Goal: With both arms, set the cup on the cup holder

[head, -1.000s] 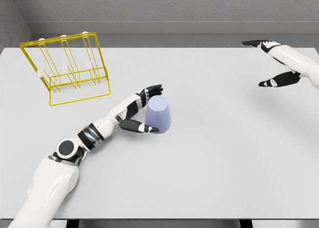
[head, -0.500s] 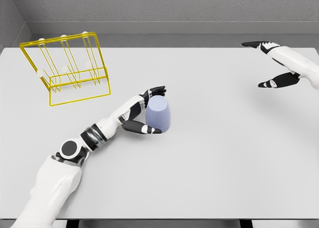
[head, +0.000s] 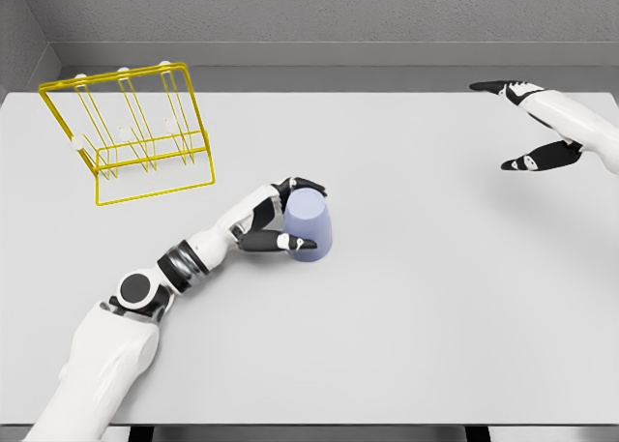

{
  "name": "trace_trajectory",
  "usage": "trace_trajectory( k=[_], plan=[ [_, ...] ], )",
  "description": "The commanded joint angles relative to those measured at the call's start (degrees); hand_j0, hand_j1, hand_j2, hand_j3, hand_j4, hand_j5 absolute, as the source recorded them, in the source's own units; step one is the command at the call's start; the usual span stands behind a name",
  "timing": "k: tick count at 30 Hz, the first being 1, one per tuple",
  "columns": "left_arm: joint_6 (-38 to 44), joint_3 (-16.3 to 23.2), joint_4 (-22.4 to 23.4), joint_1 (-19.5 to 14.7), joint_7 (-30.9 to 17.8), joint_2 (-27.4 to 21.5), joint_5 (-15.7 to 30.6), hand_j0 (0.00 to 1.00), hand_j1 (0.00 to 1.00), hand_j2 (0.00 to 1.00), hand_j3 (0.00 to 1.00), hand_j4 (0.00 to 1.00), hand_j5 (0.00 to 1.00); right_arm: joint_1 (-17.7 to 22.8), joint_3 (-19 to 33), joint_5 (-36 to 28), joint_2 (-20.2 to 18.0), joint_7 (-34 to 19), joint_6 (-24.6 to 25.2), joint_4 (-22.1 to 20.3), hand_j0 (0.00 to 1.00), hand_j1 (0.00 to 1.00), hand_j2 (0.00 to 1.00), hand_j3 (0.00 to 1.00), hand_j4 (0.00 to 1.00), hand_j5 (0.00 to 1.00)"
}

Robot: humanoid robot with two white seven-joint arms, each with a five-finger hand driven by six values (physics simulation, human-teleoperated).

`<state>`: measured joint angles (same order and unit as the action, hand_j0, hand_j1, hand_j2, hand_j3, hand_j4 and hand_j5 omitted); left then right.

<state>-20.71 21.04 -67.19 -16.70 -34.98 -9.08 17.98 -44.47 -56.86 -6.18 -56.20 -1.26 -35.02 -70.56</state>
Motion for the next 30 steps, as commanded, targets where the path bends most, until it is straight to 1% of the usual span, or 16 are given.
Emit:
trace_trajectory(
  k=[1,3,5,13,14,16,17,18,22,23,25,27,29,30],
  plan=[
    [0.0,0.0,-0.1,0.0,0.0,-0.1,0.4,0.35,0.35,0.35,0.35,0.35,0.35,0.0,0.1,-0.3,-0.1,0.0,0.0,0.0,1.0,1.0,1.0,1.0,1.0,1.0],
    [0.0,0.0,-0.1,-0.1,0.0,-0.1,0.4,0.33,0.33,0.33,0.33,0.33,0.33,-0.1,0.1,-0.3,-0.1,0.0,0.0,0.0,1.0,1.0,1.0,1.0,1.0,1.0],
    [0.0,0.0,-0.1,0.0,0.0,-0.1,0.3,0.32,0.32,0.32,0.32,0.32,0.32,0.0,0.1,-0.3,-0.1,0.0,0.0,0.0,1.0,1.0,1.0,1.0,1.0,1.0],
    [0.1,-0.1,-0.9,0.4,0.0,-0.1,0.4,0.32,0.32,0.32,0.32,0.32,0.32,0.0,0.1,-0.3,-0.1,0.0,0.0,0.0,1.0,1.0,1.0,1.0,1.0,1.0],
    [0.1,-0.3,-1.9,0.5,0.0,-0.1,0.5,0.32,0.32,0.32,0.32,0.32,0.32,0.0,0.1,-0.3,-0.2,0.0,0.0,0.0,1.0,1.0,1.0,1.0,1.0,1.0],
    [0.1,-0.9,-6.4,1.9,0.0,-0.7,1.0,0.31,0.31,0.31,0.31,0.31,0.31,0.0,0.1,-0.4,-0.3,0.0,0.0,0.0,1.0,1.0,1.0,1.0,1.0,1.0],
    [0.1,-1.6,-7.3,2.4,0.0,-0.9,1.1,0.31,0.31,0.31,0.31,0.31,0.31,0.0,0.1,-0.3,-0.3,0.0,0.0,0.0,1.0,1.0,1.0,1.0,1.0,1.0],
    [0.2,-1.8,-9.0,3.3,0.0,-1.1,2.0,0.31,0.31,0.31,0.31,0.31,0.31,0.0,0.1,-0.4,-0.2,0.0,0.0,0.0,1.0,1.0,1.0,1.0,1.0,1.0],
    [0.7,-2.0,-14.3,4.6,0.0,-4.4,5.1,0.3,0.3,0.3,0.3,0.3,0.3,0.0,0.1,-0.4,-0.3,0.0,0.0,0.0,1.0,1.0,1.0,1.0,1.0,1.0],
    [0.8,-3.1,-15.5,5.0,0.0,-4.6,5.3,0.3,0.3,0.3,0.3,0.3,0.3,0.0,0.1,-0.3,-0.3,0.0,0.0,0.0,1.0,1.0,1.0,1.0,1.0,1.0],
    [1.5,-4.2,-17.8,5.5,0.0,-5.7,5.9,0.3,0.3,0.3,0.3,0.3,0.3,0.0,0.1,-0.3,-0.3,0.0,0.0,0.0,1.0,1.0,1.0,1.0,1.0,1.0],
    [1.8,-4.2,-19.6,5.5,0.0,-8.8,10.3,0.3,0.3,0.3,0.3,0.3,0.3,0.0,0.2,-0.4,-0.3,0.0,0.0,0.0,1.0,1.0,1.0,1.0,1.0,1.0],
    [1.9,-4.3,-21.4,5.5,0.0,-10.8,12.4,0.3,0.3,0.3,0.3,0.3,0.3,0.0,0.2,-0.4,-0.2,0.0,0.0,0.0,1.0,1.0,1.0,1.0,1.0,1.0],
    [1.9,-5.0,-21.9,5.5,0.0,-11.8,13.8,0.3,0.3,0.3,0.3,0.3,0.3,0.0,0.1,-0.3,-0.1,0.0,0.0,0.0,1.0,1.0,1.0,1.0,1.0,1.0]
  ],
)
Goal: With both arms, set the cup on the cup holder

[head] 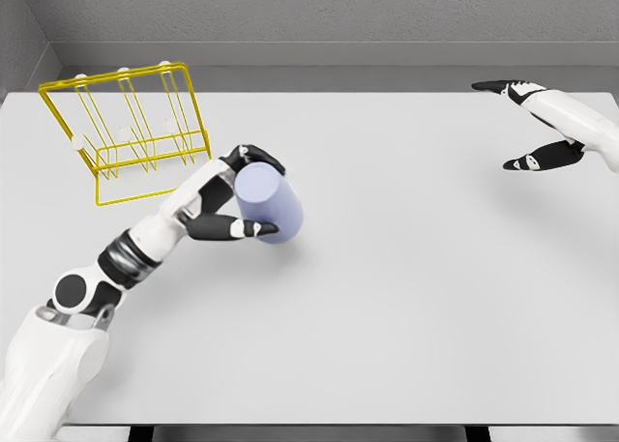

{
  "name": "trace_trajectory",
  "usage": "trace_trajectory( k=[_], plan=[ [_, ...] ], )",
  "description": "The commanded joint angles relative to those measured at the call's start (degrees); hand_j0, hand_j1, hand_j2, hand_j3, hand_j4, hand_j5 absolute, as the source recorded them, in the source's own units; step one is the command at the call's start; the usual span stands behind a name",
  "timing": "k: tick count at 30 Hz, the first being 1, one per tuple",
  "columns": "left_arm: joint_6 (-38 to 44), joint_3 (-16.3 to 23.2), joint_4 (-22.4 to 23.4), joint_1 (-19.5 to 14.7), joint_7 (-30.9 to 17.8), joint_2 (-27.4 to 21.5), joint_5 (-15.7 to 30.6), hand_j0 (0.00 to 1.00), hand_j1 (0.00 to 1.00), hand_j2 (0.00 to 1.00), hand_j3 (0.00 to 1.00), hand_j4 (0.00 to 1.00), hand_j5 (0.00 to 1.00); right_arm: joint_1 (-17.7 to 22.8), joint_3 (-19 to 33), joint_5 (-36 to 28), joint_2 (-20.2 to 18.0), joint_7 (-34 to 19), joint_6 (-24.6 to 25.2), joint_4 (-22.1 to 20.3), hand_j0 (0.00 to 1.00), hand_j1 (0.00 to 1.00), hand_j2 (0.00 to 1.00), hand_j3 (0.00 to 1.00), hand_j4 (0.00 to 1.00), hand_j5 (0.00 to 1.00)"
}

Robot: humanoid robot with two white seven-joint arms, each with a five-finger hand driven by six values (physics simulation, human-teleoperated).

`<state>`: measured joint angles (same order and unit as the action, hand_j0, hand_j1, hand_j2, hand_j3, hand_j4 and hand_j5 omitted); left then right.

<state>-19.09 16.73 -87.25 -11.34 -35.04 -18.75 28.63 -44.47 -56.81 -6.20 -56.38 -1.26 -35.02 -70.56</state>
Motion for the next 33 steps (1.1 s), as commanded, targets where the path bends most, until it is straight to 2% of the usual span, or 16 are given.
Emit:
trace_trajectory(
  k=[1,4,7,10,15,18,23,33],
  plan=[
    [0.3,-0.8,-2.7,0.0,0.0,-3.8,4.9,0.3,0.3,0.3,0.3,0.3,0.3,0.0,0.0,-0.4,0.1,0.0,0.0,0.0,1.0,1.0,1.0,1.0,1.0,1.0],
    [0.3,-1.6,-2.9,-0.5,0.0,-7.6,9.2,0.3,0.3,0.3,0.3,0.3,0.3,0.0,0.0,-0.3,0.3,0.0,0.0,-0.1,1.0,1.0,1.0,1.0,1.0,1.0],
    [1.2,-2.0,-2.9,-3.3,0.0,-10.8,12.9,0.3,0.3,0.3,0.3,0.3,0.3,0.0,0.0,-0.4,0.3,0.0,0.0,0.0,1.0,1.0,1.0,1.0,1.0,1.0],
    [3.3,-2.0,-2.8,-6.2,0.0,-11.0,13.6,0.3,0.3,0.3,0.3,0.3,0.3,0.0,-0.1,-0.3,0.4,0.0,0.0,-0.1,1.0,1.0,1.0,1.0,1.0,1.0],
    [6.3,-2.0,-1.5,-9.7,0.0,-11.2,13.9,0.3,0.3,0.3,0.3,0.3,0.3,0.0,-0.1,-0.3,0.4,-0.1,0.0,-0.1,1.0,1.0,1.0,1.0,1.0,1.0],
    [6.5,-2.0,2.4,-12.0,0.0,-11.2,13.8,0.3,0.3,0.3,0.3,0.3,0.3,0.0,-0.1,-0.3,0.3,-0.1,0.0,-0.1,1.0,1.0,1.0,1.0,1.0,1.0],
    [6.4,-2.0,6.8,-14.1,0.0,-11.2,13.1,0.3,0.3,0.3,0.3,0.3,0.3,0.0,-0.1,-0.3,0.1,0.0,0.0,-0.2,1.0,1.0,1.0,1.0,1.0,1.0],
    [6.3,-2.0,10.6,-15.6,0.0,-11.1,12.9,0.3,0.3,0.3,0.3,0.3,0.3,0.0,-0.3,-0.3,0.3,-0.1,0.0,-0.2,1.0,1.0,1.0,1.0,1.0,1.0]
  ],
)
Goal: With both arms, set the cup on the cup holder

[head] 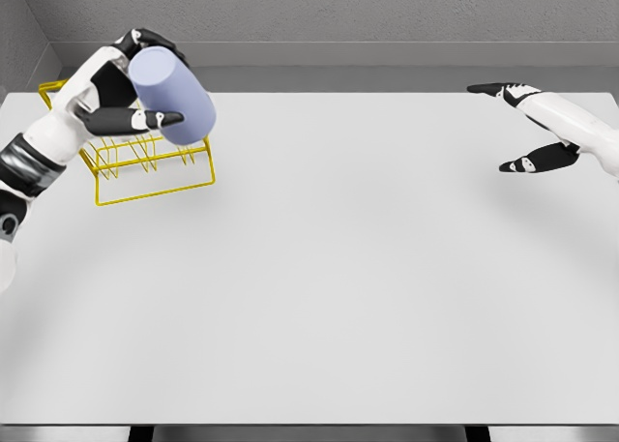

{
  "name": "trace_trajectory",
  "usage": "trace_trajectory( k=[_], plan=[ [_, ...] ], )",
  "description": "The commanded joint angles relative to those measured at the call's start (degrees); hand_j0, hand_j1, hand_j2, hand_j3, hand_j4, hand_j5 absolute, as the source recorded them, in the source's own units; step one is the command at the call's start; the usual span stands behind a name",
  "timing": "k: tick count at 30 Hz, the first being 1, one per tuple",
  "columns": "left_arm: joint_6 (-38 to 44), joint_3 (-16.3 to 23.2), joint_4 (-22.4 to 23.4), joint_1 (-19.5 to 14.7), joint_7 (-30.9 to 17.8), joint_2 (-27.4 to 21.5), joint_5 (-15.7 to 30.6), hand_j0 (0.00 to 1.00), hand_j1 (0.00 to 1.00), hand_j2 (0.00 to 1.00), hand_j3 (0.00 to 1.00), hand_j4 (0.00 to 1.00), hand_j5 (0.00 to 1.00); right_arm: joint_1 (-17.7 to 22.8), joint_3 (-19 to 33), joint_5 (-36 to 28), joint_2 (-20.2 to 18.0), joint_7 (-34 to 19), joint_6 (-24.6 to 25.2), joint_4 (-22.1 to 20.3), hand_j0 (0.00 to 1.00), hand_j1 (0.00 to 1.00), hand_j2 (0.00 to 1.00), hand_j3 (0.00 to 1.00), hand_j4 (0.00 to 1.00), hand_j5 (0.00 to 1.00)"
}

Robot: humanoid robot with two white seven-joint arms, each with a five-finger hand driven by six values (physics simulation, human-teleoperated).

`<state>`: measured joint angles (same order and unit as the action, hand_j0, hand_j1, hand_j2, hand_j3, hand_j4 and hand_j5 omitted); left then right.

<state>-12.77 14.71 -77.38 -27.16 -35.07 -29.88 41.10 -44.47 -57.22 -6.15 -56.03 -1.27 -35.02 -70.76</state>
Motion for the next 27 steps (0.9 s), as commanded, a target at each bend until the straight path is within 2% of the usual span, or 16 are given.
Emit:
trace_trajectory(
  k=[1,5,13,27],
  plan=[
    [0.0,0.0,1.3,-0.1,0.1,0.0,0.4,0.3,0.3,0.3,0.3,0.3,0.3,0.0,0.1,-0.4,0.0,0.0,0.0,0.0,1.0,1.0,1.0,1.0,1.0,1.0],
    [0.0,0.0,3.5,-1.3,0.1,0.0,0.3,0.3,0.3,0.3,0.3,0.3,0.3,0.0,0.0,-0.4,0.1,0.0,0.0,0.0,1.0,1.0,1.0,1.0,1.0,1.0],
    [0.0,-0.7,5.3,-1.2,0.1,0.0,-0.7,0.3,0.3,0.3,0.3,0.3,0.3,0.0,0.0,-0.4,0.1,0.0,0.0,0.0,1.0,1.0,1.0,1.0,1.0,1.0],
    [0.0,-0.6,5.9,-1.1,0.1,1.7,-2.3,0.3,0.3,0.3,0.3,0.3,0.3,0.0,0.0,-0.4,0.1,0.0,0.0,0.0,1.0,1.0,1.0,1.0,1.0,1.0]
  ],
)
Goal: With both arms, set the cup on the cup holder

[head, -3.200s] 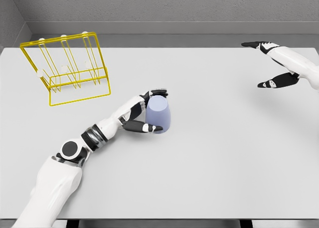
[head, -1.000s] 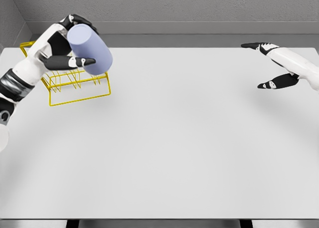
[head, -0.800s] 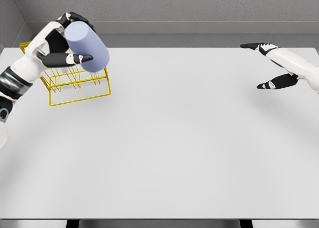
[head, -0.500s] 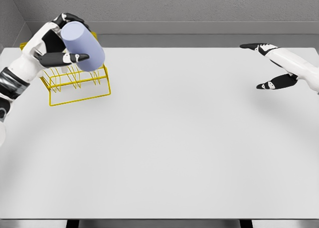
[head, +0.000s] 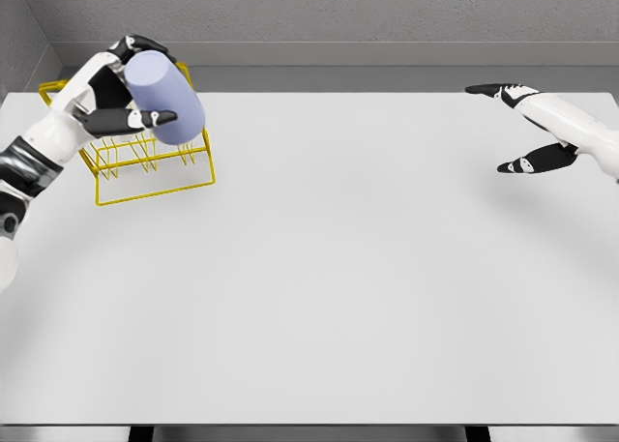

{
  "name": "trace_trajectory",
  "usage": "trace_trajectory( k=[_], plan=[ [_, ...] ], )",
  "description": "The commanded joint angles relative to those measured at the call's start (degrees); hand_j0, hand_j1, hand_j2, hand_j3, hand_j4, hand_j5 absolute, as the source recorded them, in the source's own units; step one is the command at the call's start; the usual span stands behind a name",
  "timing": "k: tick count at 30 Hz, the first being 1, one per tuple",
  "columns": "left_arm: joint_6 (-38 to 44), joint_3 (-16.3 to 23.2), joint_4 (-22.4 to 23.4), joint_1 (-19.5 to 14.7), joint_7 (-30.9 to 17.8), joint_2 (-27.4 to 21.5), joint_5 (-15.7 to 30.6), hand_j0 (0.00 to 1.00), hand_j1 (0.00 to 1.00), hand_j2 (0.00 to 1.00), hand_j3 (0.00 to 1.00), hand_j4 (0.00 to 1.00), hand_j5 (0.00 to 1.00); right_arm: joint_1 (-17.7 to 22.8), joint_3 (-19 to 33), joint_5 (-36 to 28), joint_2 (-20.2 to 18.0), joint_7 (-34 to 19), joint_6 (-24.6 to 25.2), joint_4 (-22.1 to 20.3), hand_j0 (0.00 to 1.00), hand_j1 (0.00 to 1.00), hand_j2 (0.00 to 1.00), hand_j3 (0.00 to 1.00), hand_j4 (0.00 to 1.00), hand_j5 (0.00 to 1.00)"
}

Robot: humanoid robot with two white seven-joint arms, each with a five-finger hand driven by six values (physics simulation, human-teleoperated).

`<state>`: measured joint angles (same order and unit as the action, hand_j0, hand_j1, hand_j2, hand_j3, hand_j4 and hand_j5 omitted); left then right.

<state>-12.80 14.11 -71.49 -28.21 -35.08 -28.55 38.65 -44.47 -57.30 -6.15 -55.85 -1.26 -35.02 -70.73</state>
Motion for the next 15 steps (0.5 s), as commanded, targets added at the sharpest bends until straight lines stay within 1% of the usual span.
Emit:
trace_trajectory(
  k=[1,15],
  plan=[
    [0.1,0.0,-0.1,0.0,0.1,0.5,0.2,0.3,0.3,0.3,0.3,0.3,0.3,0.0,0.1,-0.4,0.0,0.0,0.0,0.0,1.0,1.0,1.0,1.0,1.0,1.0],
    [0.1,-0.1,-0.2,0.8,0.1,0.2,0.4,0.3,0.3,0.3,0.3,0.3,0.3,0.0,0.1,-0.4,0.0,-0.1,0.0,0.0,1.0,1.0,1.0,1.0,1.0,1.0]
  ],
)
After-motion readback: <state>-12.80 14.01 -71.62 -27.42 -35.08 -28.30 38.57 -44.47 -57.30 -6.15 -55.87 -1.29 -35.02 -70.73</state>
